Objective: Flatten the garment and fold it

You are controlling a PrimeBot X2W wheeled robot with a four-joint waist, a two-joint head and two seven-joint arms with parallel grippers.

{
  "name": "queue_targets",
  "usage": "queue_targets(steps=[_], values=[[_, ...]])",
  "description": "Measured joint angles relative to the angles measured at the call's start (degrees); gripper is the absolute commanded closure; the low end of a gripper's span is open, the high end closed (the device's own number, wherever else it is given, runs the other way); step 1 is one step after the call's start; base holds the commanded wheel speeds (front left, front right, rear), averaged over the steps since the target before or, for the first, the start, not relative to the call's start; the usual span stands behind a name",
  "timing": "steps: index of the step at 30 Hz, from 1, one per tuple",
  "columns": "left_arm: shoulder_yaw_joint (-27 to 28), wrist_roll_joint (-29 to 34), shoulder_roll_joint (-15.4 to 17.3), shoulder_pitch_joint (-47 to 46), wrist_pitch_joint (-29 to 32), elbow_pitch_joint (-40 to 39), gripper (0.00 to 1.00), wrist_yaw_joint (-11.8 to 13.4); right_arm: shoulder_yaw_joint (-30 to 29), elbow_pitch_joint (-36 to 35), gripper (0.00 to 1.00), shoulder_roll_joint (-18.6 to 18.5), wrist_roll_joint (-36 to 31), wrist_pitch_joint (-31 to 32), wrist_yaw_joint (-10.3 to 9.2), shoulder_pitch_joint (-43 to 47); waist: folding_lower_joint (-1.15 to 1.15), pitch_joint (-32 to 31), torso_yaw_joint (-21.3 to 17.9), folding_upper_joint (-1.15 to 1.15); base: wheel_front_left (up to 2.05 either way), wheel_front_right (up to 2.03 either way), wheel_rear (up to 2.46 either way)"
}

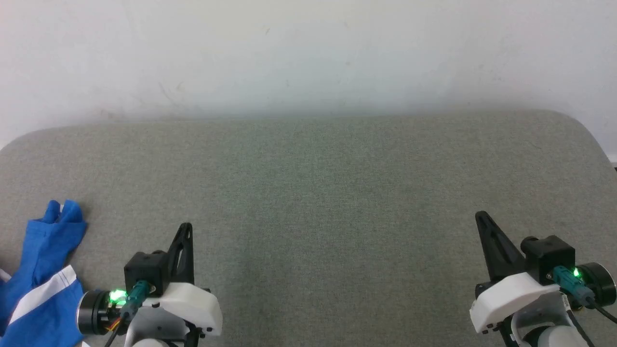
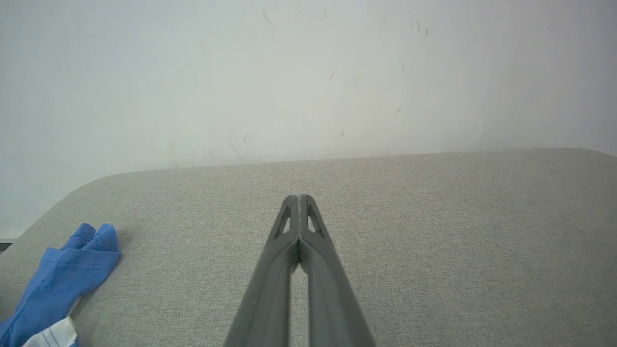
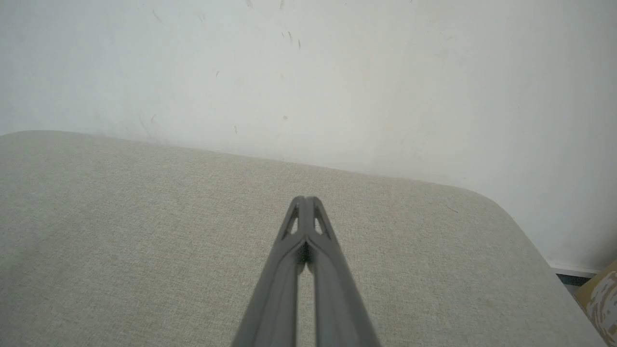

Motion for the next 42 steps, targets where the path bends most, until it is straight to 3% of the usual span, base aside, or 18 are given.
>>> queue_targets(steps=[12, 13, 42], values=[[0.00, 0.00, 0.00, 0.00, 0.00, 0.00, 1.00, 0.00, 0.00, 0.00, 1.00, 0.00, 0.00, 0.00, 0.00, 0.00, 0.00, 0.00, 0.00, 0.00, 0.00, 0.00, 0.00], [-0.02, 0.00, 0.00, 0.01, 0.00, 0.01, 0.00, 0.01, 0.00, -0.01, 0.00, -0.01, 0.02, 0.00, 0.00, 0.02, 0.00, 0.00, 0.00, 0.00, 0.00, 0.00, 0.00], [-0.90, -3.33, 0.00, -0.06, -2.66, 1.08, 0.00, 0.03, -0.97, 1.13, 0.00, -0.04, 2.00, -2.25, 0.00, 0.15, 0.00, 0.09, 2.30, 0.00, 0.00, 0.00, 0.00]])
